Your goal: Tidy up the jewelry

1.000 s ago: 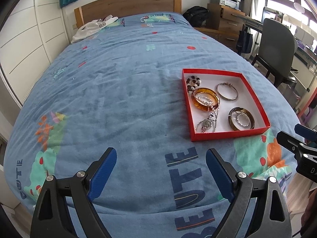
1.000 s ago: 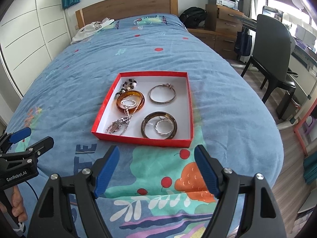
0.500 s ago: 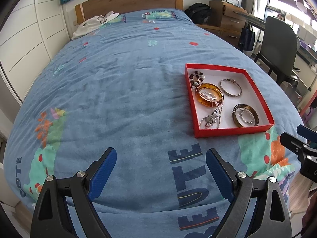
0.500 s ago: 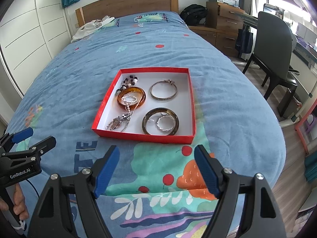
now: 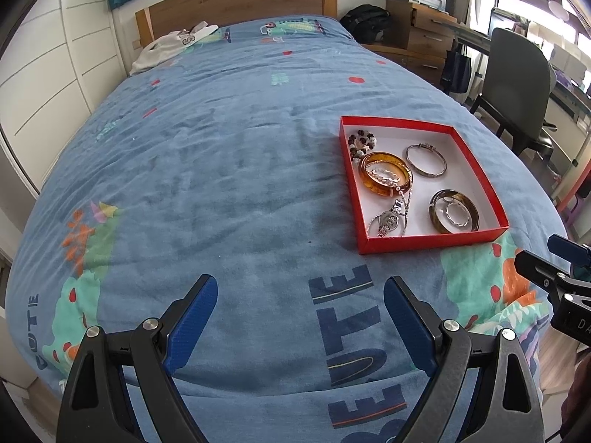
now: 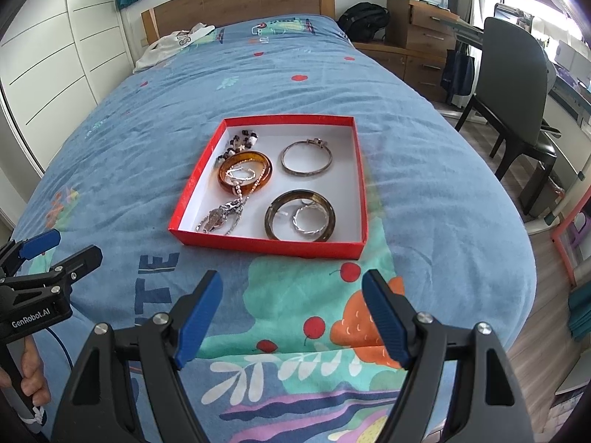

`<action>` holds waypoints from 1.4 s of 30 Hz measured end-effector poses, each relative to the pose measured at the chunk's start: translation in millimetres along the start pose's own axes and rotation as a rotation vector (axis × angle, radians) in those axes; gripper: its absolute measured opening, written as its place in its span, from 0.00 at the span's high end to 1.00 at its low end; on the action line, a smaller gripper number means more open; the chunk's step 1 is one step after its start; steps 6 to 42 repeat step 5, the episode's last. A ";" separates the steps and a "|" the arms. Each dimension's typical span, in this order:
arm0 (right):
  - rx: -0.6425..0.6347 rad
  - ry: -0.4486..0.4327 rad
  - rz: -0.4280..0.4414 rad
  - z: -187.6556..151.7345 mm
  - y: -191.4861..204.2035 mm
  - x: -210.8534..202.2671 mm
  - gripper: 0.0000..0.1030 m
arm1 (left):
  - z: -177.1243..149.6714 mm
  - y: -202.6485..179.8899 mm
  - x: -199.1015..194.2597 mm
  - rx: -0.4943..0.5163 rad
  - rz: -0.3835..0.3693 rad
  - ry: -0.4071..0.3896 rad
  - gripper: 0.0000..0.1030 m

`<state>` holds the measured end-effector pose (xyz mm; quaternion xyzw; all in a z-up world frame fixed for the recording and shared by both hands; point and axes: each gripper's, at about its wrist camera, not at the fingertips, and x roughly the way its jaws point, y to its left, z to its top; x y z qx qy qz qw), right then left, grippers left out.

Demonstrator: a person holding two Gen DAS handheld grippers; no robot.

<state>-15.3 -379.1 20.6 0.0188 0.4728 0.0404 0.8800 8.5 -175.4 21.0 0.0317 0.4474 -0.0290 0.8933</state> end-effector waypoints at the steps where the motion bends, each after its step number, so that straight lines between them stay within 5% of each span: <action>1: 0.001 0.000 0.000 0.0 -0.2 0.1 0.25 | -0.1 -0.1 0.4 0.000 -0.001 0.002 0.12; 42: -0.001 0.001 0.000 0.0 -0.5 0.5 0.25 | -0.6 0.3 1.4 -0.004 -0.005 0.007 0.12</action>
